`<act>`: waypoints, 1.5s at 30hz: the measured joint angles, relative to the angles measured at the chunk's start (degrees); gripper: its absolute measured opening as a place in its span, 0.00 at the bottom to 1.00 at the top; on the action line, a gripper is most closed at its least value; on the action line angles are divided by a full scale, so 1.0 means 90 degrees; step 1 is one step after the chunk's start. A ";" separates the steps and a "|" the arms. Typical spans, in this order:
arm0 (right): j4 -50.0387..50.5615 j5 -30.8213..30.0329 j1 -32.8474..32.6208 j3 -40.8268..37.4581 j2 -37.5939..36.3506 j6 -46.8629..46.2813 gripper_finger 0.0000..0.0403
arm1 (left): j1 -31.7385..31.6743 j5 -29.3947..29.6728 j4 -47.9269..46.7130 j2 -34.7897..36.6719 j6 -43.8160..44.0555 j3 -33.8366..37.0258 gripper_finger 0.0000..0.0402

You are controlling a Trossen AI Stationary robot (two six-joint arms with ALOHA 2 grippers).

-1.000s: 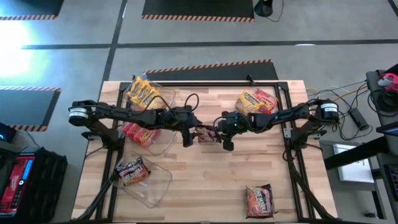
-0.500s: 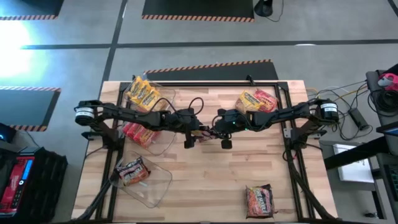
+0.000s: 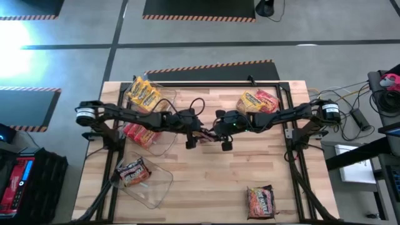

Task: Sort Maruchan noodles
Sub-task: Put the black noodles pack into the bottom transparent bin

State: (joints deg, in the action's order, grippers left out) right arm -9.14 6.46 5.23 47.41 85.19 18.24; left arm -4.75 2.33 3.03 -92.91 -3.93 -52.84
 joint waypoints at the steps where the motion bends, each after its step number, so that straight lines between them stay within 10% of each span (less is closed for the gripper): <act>1: -0.0006 0.0000 0.0000 0.0017 0.0000 0.0003 0.25 | 0.0002 -0.0014 0.0017 -0.0026 0.0012 0.0000 0.71; 27: 0.0756 -0.0052 0.0002 0.0221 -0.0445 -0.0281 0.25 | 0.0002 -0.0155 -0.0253 -0.0256 0.0255 0.0002 0.29; 45: -0.0754 -0.0053 0.0017 -0.1229 -0.1022 -0.0749 0.25 | 0.0640 0.1984 -0.1670 0.1756 0.2092 0.0017 0.29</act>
State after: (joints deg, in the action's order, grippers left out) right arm -15.93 5.98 5.39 36.35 75.99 11.50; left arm 1.01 20.19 -12.00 -77.10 14.90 -52.69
